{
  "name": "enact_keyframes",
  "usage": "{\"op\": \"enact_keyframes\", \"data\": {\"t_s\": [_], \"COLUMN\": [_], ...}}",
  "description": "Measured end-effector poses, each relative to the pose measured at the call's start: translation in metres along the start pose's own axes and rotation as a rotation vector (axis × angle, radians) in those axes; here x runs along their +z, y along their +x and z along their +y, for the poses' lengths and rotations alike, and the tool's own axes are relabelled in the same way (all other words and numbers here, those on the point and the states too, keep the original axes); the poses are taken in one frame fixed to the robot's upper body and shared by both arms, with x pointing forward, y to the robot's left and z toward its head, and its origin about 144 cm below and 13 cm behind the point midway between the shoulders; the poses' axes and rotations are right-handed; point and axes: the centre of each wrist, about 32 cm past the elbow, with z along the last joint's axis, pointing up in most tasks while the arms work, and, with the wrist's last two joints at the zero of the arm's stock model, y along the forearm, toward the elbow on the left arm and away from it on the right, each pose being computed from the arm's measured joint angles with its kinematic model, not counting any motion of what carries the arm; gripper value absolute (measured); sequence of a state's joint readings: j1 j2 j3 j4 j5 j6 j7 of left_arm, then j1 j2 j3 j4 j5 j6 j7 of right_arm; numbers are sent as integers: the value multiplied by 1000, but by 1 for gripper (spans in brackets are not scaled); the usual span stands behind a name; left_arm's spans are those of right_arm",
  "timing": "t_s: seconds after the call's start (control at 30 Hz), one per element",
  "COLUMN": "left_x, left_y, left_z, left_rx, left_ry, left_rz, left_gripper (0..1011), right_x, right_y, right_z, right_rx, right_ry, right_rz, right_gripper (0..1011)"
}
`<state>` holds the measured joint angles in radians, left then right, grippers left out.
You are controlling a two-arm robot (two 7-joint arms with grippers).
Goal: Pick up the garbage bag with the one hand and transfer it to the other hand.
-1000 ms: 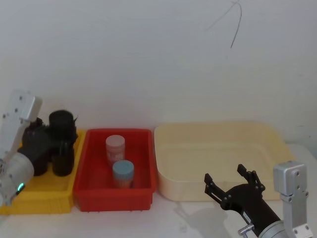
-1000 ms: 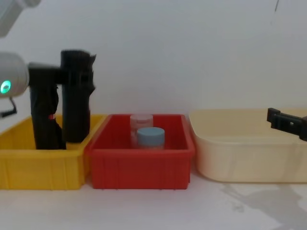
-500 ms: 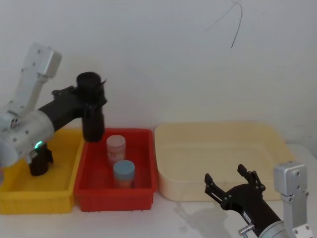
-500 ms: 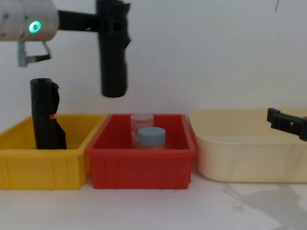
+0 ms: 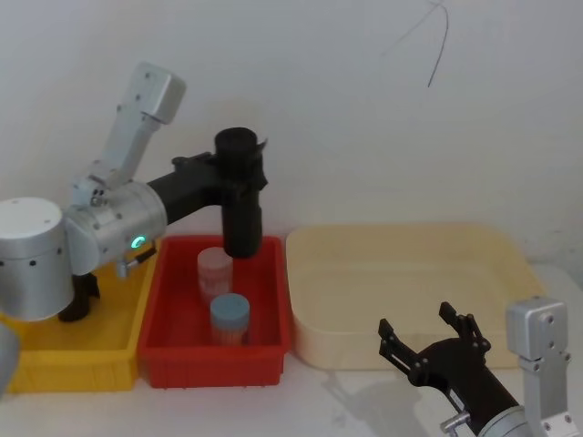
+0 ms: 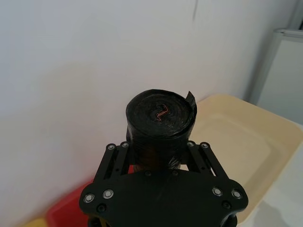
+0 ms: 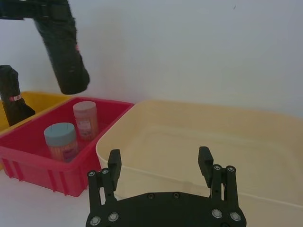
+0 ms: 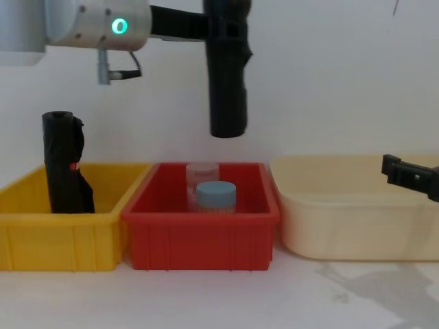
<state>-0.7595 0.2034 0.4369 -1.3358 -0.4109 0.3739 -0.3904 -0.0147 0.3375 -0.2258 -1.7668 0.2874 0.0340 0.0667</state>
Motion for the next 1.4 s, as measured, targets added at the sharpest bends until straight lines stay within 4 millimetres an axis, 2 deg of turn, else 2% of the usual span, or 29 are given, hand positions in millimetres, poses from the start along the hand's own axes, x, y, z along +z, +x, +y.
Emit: {"op": "enact_keyframes", "data": {"t_s": [0.27,0.63,0.87,0.97,1.4], "left_x": [1,2,2,2,2], "left_y": [-6,-11,-13,-13,-14], "left_z": [-21,-34,-38,-39,-42], "left_rx": [-64,-107,-120,-123,-132], "left_ry": [17,26,29,30,31], "left_rz": [25,38,41,43,44], "left_gripper": [456,456,456,456,456], "right_x": [0,8,20,26,40], "right_y": [0,0,-1,-2,-3], "right_z": [0,9,28,42,81], "right_rx": [0,41,110,147,209], "right_ry": [0,4,5,2,-30], "right_rz": [0,-4,-33,-66,-137], "right_gripper": [1001,1001,1001,1001,1001]}}
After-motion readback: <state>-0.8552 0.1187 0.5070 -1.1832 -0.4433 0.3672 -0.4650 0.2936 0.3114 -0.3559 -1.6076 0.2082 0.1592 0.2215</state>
